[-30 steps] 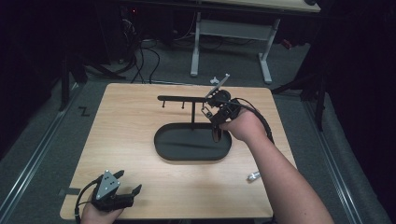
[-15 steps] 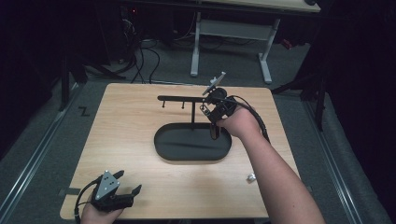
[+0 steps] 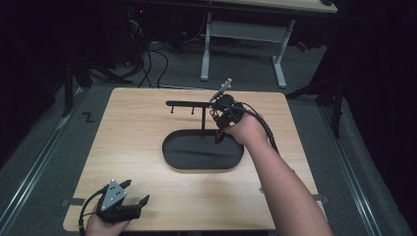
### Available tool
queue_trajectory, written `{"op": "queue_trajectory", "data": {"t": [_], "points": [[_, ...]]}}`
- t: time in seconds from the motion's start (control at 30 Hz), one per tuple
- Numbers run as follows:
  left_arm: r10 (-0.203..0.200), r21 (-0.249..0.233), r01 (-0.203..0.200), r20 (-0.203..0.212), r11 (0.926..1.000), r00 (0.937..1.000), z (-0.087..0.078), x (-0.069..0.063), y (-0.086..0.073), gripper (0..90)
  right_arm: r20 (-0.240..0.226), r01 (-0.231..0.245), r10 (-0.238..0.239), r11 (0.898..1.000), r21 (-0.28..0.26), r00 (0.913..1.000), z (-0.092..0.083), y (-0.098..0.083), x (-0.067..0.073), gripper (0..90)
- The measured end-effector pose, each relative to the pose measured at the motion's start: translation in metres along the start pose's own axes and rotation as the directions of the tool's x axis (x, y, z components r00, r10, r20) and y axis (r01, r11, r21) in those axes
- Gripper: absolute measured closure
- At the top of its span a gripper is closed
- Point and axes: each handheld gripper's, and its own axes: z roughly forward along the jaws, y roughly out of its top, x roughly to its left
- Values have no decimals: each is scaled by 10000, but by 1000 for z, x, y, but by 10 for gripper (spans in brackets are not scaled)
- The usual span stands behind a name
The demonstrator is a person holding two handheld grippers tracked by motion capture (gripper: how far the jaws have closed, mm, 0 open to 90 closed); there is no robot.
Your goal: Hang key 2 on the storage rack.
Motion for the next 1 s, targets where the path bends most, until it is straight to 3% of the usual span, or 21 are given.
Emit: {"op": "queue_trajectory", "data": {"t": [0.33,0.43,0.5,0.57,0.87,1.0], "points": [[35,44,-36,138,10000,9999,2,-1,1,181,241,-180,183,9998,-112,9995,8,4,-2,795],[67,61,-68,151,10000,9999,2,-1,1,180,261,-145,150,9997,-186,9995,10,4,-1,753],[66,60,-67,154,10000,9999,2,-1,1,181,139,-352,355,9992,-211,9993,9,3,0,739],[60,64,-61,144,10000,9999,3,-1,2,181,90,-200,203,9994,-284,9998,8,1,1,735],[85,173,-87,86,9998,9999,5,0,2,182,-175,-488,478,9969,-621,9987,-2,-27,5,675],[161,215,-163,95,9996,9998,7,-2,2,183,-166,-333,318,9941,-1030,9994,-4,-46,9,588]]}}
